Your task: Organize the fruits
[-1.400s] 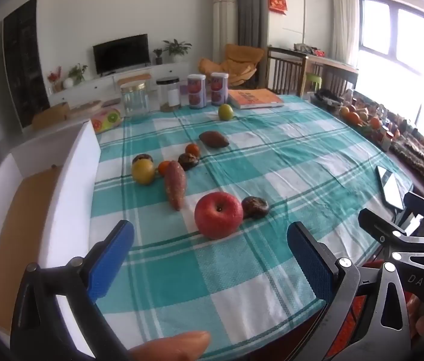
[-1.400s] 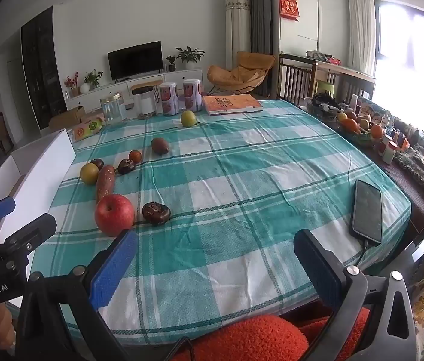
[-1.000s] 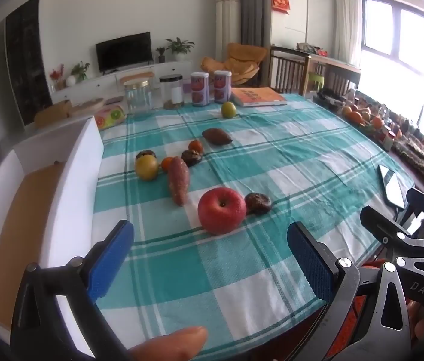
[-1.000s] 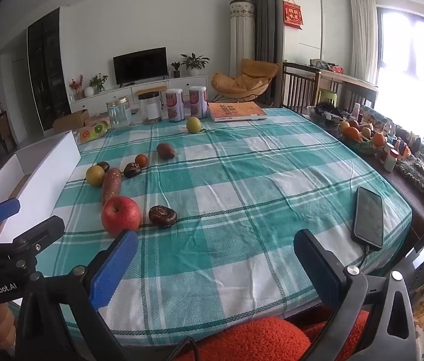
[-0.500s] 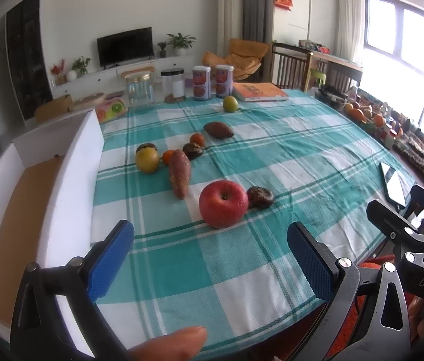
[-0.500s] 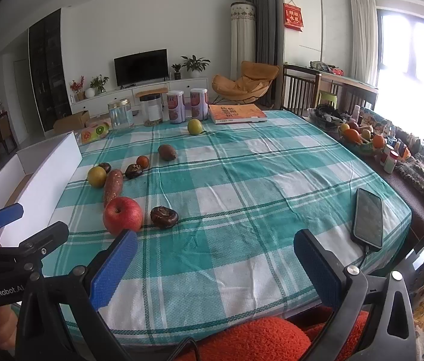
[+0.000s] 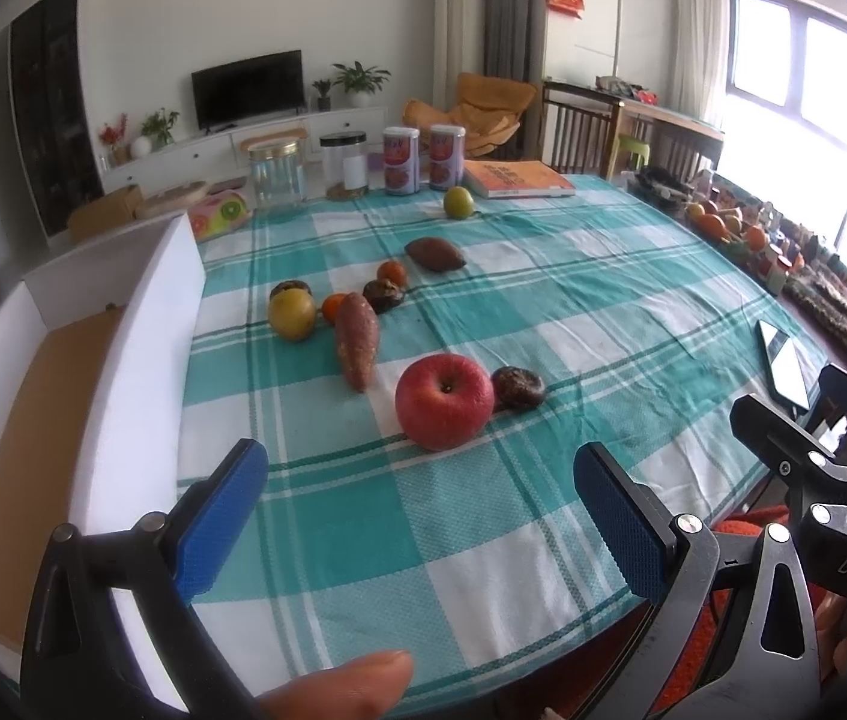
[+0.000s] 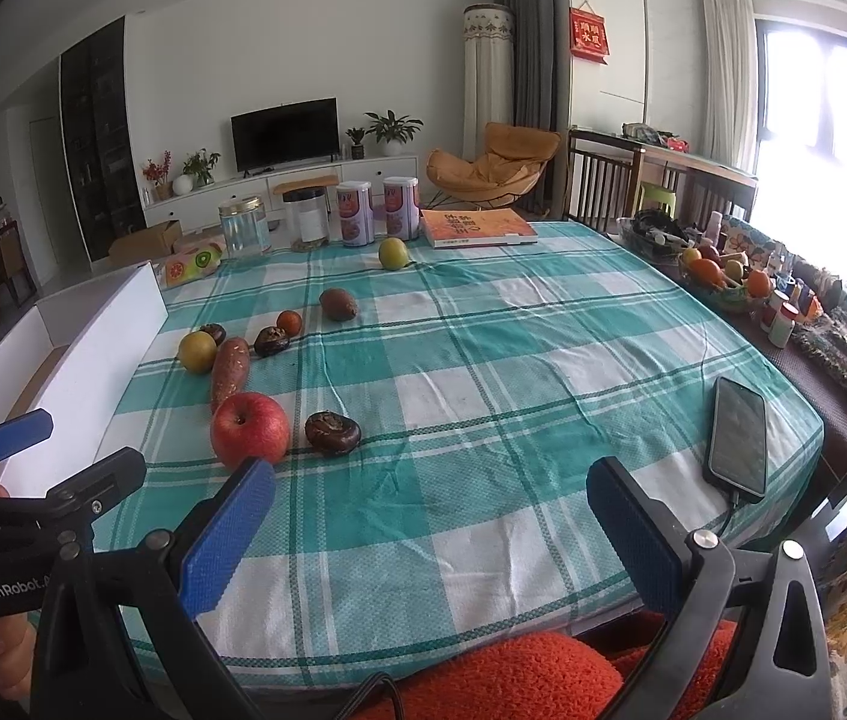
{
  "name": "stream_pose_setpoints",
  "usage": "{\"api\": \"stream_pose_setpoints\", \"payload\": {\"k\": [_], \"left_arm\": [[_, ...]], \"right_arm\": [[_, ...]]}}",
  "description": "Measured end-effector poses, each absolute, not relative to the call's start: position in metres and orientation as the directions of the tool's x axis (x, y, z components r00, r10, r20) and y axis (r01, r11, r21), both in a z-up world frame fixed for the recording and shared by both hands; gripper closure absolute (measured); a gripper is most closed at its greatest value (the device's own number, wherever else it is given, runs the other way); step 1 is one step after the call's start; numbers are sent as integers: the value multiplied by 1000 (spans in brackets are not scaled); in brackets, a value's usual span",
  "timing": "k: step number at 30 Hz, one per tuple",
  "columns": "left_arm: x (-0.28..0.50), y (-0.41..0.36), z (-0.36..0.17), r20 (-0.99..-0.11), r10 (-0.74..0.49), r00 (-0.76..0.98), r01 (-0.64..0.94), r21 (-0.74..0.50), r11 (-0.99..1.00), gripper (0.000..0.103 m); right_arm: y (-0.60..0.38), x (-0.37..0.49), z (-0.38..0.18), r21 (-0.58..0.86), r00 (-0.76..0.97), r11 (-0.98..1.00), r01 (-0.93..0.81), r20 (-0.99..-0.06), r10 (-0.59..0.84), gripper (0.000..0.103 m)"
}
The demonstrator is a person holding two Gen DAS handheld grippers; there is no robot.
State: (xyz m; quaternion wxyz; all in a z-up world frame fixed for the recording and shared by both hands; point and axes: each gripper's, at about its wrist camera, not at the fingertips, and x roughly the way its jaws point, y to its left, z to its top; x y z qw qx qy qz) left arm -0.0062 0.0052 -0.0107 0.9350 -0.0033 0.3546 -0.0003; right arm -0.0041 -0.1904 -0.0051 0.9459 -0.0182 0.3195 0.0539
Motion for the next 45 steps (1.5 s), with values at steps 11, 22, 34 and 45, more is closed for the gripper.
{"api": "stream_pose_setpoints", "payload": {"k": [11, 22, 34, 45], "left_arm": [[-6, 5, -11, -664, -3, 748, -2, -8, 1000, 1], [-9, 2, -21, -670, -2, 743, -14, -17, 1000, 1], [-7, 4, -20, -689, -7, 725, -11, -22, 1000, 1], [0, 11, -28, -708, -10, 706, -21, -35, 999, 1]], "right_arm": [[-190, -4, -5, -8, 795, 994, -105, -602, 79, 0], [-204, 9, 27, -360, 774, 932, -40, -601, -199, 0], [-183, 3, -31, -31, 752, 984, -175, -650, 113, 0], [-199, 6, -34, -12, 782, 996, -93, -620, 65, 0]]}}
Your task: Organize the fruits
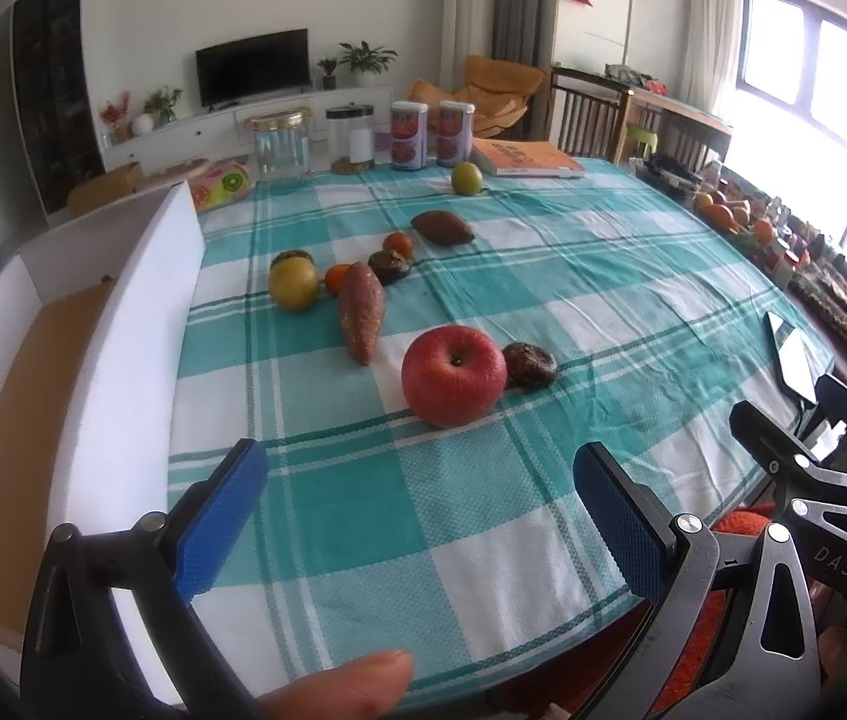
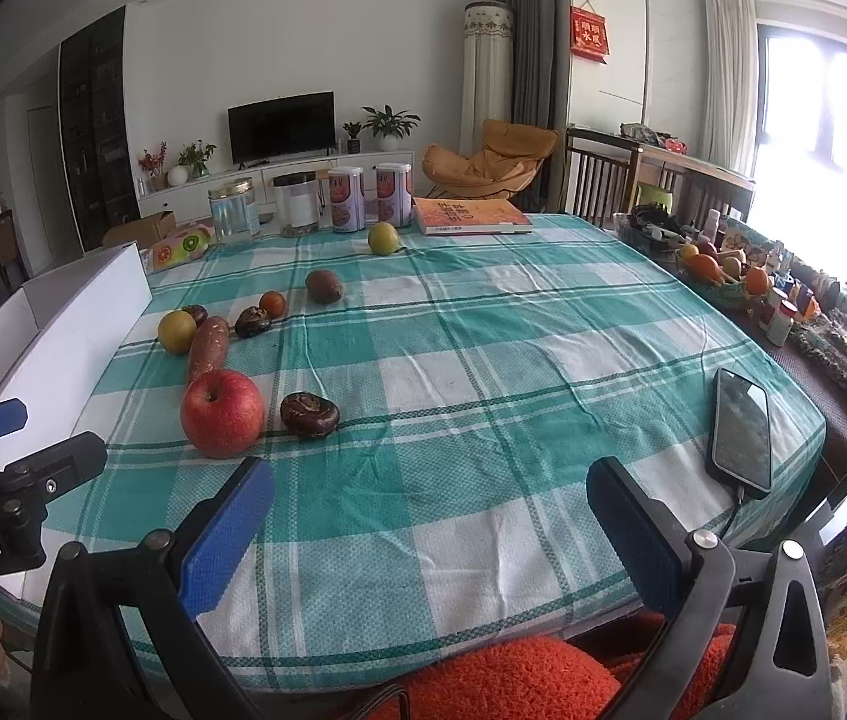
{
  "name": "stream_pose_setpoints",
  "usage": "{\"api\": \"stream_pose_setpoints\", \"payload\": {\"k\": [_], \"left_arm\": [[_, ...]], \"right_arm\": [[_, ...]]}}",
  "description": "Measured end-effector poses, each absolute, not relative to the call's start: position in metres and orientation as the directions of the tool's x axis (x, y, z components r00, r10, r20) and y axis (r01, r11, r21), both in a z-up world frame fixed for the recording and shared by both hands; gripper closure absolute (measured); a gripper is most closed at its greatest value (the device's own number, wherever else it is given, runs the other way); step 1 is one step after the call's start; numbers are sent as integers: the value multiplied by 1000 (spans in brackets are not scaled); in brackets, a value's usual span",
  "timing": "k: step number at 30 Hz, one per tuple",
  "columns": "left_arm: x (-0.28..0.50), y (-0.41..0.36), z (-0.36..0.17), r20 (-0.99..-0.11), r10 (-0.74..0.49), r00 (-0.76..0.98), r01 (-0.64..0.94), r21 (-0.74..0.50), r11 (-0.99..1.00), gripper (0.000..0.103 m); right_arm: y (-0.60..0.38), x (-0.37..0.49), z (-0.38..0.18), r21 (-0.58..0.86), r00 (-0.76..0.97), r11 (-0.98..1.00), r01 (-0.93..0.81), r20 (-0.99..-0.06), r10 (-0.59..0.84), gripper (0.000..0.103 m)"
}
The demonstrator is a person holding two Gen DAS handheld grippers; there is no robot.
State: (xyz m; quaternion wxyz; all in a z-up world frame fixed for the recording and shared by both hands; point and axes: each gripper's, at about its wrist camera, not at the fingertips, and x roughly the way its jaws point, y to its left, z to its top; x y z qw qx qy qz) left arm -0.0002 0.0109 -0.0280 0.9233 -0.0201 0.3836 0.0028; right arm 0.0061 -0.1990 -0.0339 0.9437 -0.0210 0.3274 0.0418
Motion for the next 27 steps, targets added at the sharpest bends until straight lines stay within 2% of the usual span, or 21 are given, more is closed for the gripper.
{"api": "stream_pose_setpoints", "payload": {"k": [12, 17, 27], "left_arm": [[29, 28, -105, -863, 35, 504, -111, -24, 994, 1], [34, 31, -122, -884, 68, 463, -127, 9, 992, 1], [30, 36, -129, -866, 40, 498, -119, -22, 993, 0]], "right_arm": [[-207, 7, -47, 40, 773, 994, -97, -627, 101, 0], [-209, 7, -51, 74, 773, 993, -91, -624, 117, 0], [-207, 7, -54, 78, 769, 992, -94, -628, 122, 0]]}}
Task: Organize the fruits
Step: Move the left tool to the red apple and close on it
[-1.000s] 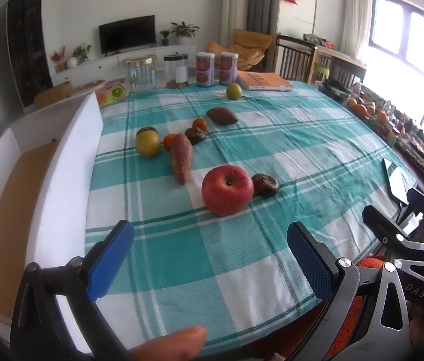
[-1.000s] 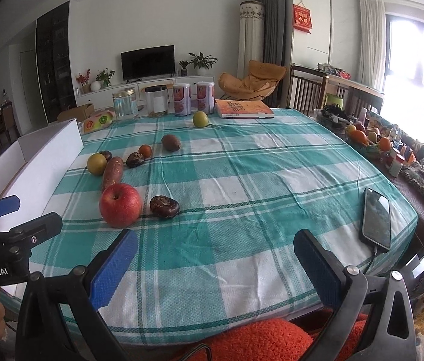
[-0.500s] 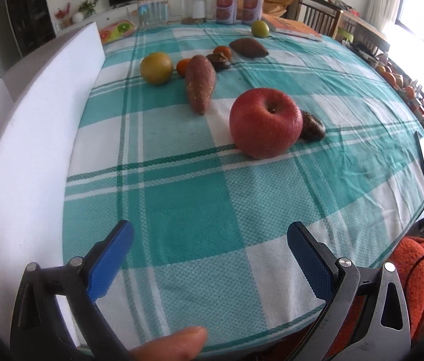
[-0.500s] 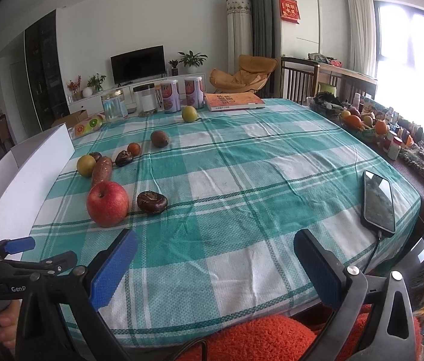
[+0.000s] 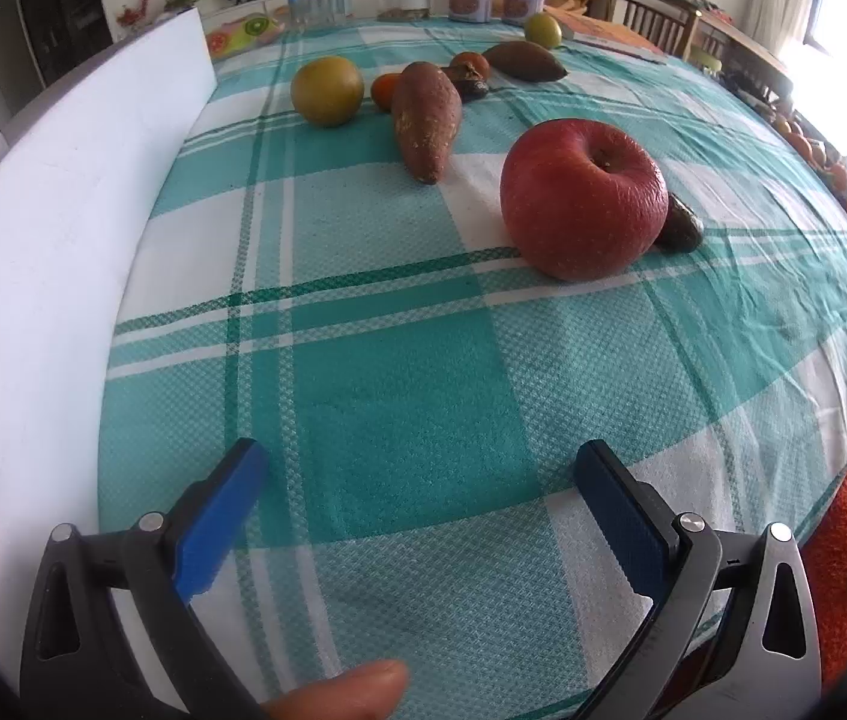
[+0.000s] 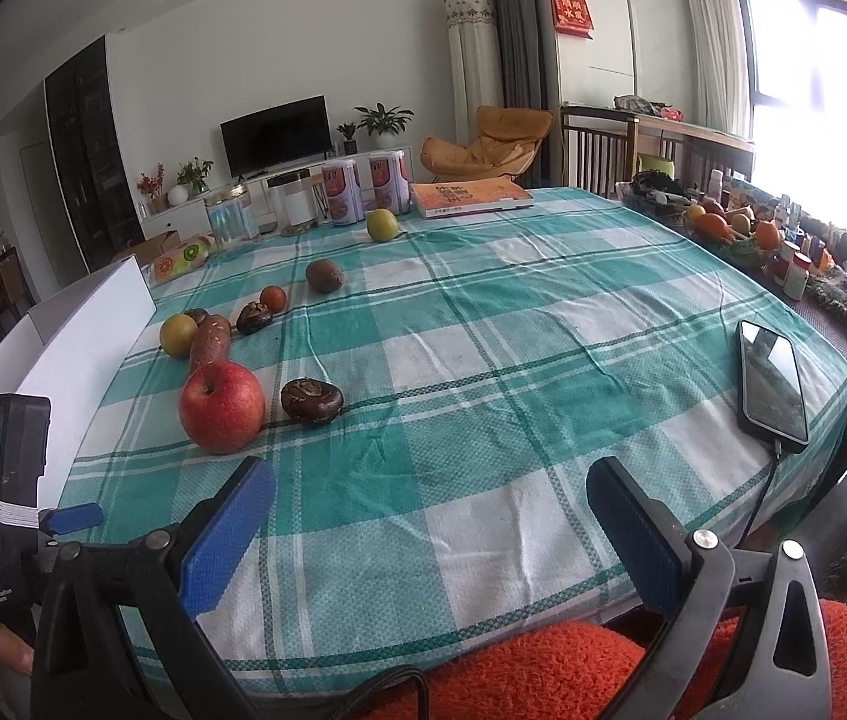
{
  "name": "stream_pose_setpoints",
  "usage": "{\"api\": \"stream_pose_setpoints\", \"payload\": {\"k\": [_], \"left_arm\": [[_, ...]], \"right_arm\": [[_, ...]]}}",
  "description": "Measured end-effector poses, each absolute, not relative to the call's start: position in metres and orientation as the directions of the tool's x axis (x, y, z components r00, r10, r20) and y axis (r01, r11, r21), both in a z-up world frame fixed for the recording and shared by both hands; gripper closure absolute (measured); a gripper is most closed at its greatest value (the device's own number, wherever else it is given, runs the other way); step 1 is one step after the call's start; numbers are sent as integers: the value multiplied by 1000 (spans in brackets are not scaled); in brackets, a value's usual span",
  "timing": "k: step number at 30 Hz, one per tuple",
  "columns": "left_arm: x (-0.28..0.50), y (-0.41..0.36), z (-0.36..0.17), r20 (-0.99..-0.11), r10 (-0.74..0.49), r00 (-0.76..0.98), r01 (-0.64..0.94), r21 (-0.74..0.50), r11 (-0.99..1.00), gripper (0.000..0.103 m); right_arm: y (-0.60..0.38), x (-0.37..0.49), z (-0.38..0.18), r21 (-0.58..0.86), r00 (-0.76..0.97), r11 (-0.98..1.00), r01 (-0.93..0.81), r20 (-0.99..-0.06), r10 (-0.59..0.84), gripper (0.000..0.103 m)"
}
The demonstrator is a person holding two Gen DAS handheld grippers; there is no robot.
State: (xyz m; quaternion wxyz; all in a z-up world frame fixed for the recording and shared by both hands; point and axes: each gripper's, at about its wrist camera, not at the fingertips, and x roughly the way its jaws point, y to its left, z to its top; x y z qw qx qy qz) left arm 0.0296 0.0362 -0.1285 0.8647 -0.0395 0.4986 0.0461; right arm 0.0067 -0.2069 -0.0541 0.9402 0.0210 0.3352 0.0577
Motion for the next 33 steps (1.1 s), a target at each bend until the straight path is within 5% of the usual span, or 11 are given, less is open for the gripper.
{"api": "stream_pose_setpoints", "payload": {"k": [13, 20, 33], "left_arm": [[33, 39, -128, -856, 13, 518, -89, -38, 995, 0], [56, 37, -104, -825, -155, 543, -4, -187, 982, 1], [115, -1, -107, -807, -121, 578, 125, -59, 990, 3]], "right_arm": [[-207, 10, -60, 83, 756, 992, -96, -642, 127, 0], [-207, 11, -64, 92, 747, 991, -95, -652, 132, 0], [-213, 14, -70, 117, 733, 989, -87, -665, 143, 0]]}}
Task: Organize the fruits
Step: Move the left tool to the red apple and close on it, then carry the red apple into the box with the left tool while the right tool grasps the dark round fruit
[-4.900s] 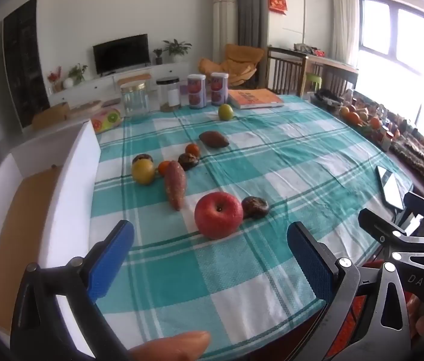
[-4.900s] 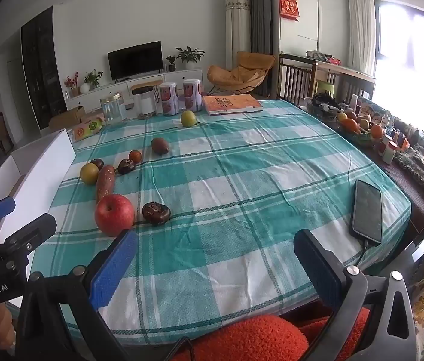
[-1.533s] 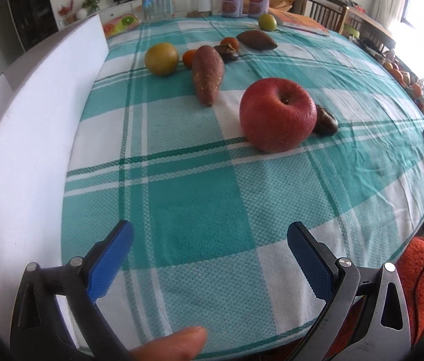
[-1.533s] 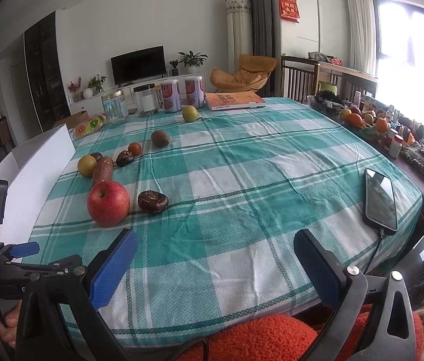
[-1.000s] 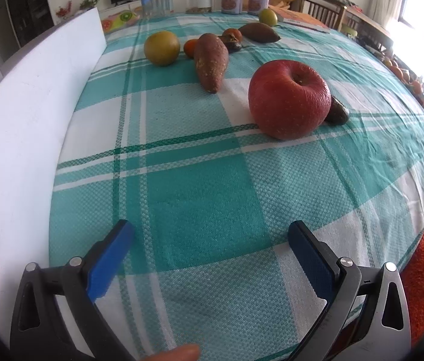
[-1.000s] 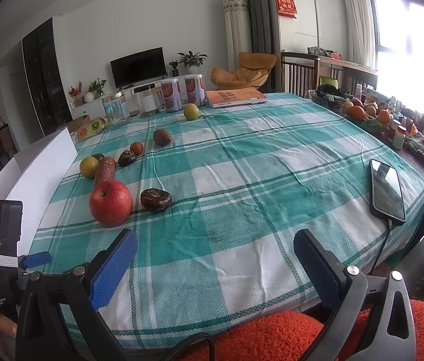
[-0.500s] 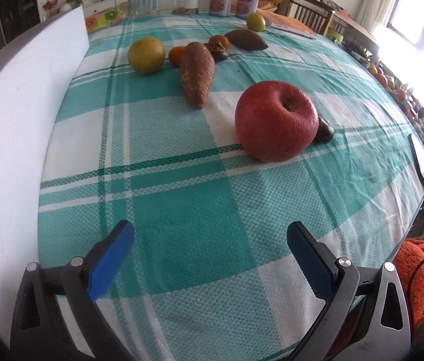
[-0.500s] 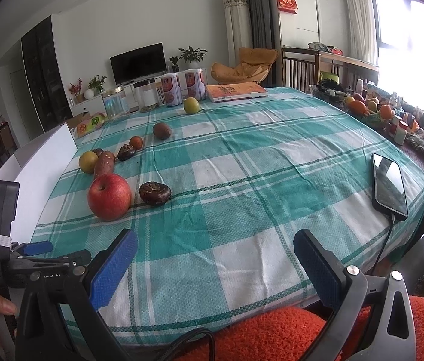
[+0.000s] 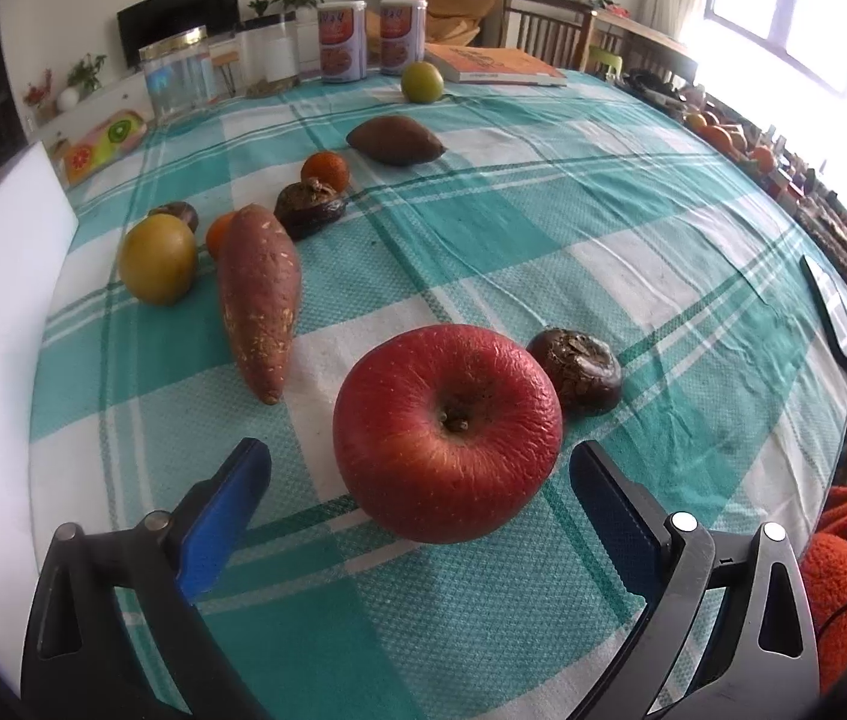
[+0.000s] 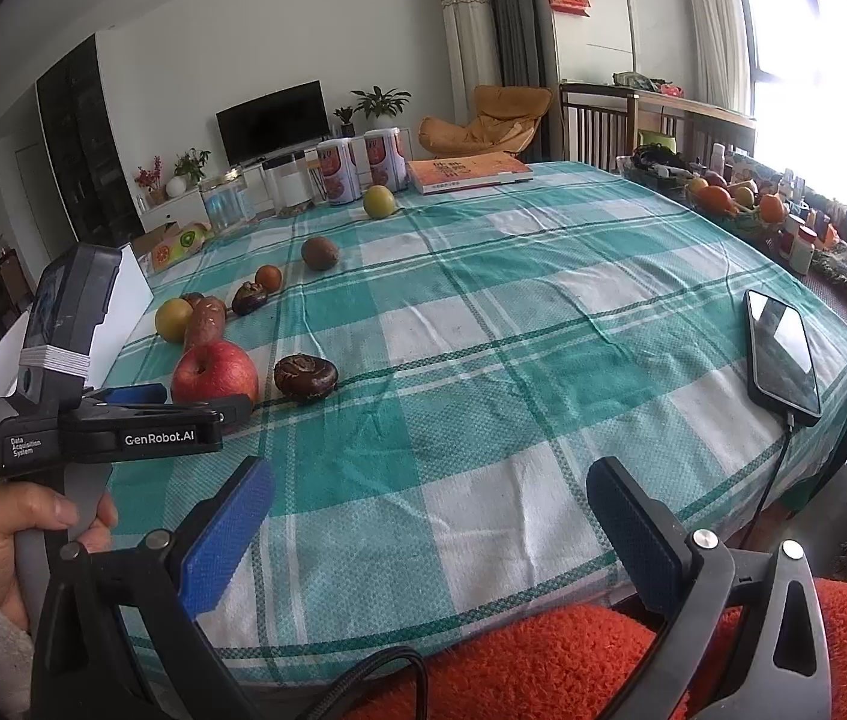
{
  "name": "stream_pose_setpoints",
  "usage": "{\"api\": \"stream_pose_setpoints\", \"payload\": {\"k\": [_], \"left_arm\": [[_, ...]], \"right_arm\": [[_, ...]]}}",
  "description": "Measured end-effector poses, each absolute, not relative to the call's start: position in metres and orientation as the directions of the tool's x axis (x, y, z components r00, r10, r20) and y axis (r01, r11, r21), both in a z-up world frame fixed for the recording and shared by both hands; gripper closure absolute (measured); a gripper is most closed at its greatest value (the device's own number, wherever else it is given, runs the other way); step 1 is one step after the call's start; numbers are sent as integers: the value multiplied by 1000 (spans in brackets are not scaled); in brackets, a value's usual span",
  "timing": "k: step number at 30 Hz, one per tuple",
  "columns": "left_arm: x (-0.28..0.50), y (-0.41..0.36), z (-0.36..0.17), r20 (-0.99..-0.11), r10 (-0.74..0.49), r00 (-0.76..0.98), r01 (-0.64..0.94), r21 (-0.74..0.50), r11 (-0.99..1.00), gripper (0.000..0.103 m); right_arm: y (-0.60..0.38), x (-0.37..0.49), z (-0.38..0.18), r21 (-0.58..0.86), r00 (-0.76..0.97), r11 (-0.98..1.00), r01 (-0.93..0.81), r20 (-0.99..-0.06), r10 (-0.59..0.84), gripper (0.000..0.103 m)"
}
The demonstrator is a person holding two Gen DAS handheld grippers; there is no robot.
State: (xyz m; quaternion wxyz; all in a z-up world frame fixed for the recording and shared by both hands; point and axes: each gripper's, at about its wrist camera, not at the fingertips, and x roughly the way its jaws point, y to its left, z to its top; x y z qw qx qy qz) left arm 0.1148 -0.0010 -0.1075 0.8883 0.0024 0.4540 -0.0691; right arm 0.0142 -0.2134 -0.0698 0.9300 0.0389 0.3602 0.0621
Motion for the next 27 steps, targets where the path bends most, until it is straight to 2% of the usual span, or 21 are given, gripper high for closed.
{"api": "stream_pose_setpoints", "payload": {"k": [2, 3, 4, 5, 10, 16, 19, 22, 24, 26, 27], "left_arm": [[115, -4, -106, -799, -120, 590, 141, -44, 989, 4], [115, -5, -105, -795, -123, 594, 153, -39, 988, 10], [114, -7, -105, -795, -129, 593, 165, -37, 986, 27], [115, -8, -106, -799, -132, 587, 175, -34, 984, 30], [107, -4, -103, -794, -148, 590, 178, -51, 983, 31], [74, 21, -84, -789, -214, 576, 150, -156, 976, 31], [52, 34, -66, -767, -234, 598, 143, -185, 972, 31], [37, 46, -48, -742, -244, 624, 129, -210, 969, 31], [29, 52, -38, -728, -243, 641, 122, -216, 969, 31], [23, 59, -29, -715, -247, 654, 116, -228, 967, 31], [21, 63, -25, -709, -248, 660, 113, -233, 966, 31]], "right_arm": [[-214, 16, -71, 123, 727, 989, -87, -671, 147, 0], [-214, 16, -72, 125, 725, 988, -87, -672, 149, 0], [-214, 16, -72, 127, 725, 988, -87, -672, 151, 0], [-215, 16, -73, 131, 724, 988, -88, -672, 153, 0], [-219, 19, -75, 167, 710, 982, -92, -680, 183, 0], [-234, 56, -75, 367, 602, 920, -140, -706, 373, 0], [-216, 88, -79, 363, 530, 911, -197, -742, 411, 1], [-182, 119, -90, 327, 454, 905, -272, -785, 421, 16], [-158, 137, -100, 306, 423, 900, -311, -803, 419, 17], [-140, 152, -109, 283, 408, 900, -331, -817, 407, 28], [-135, 159, -115, 277, 402, 903, -328, -824, 399, 30]]}}
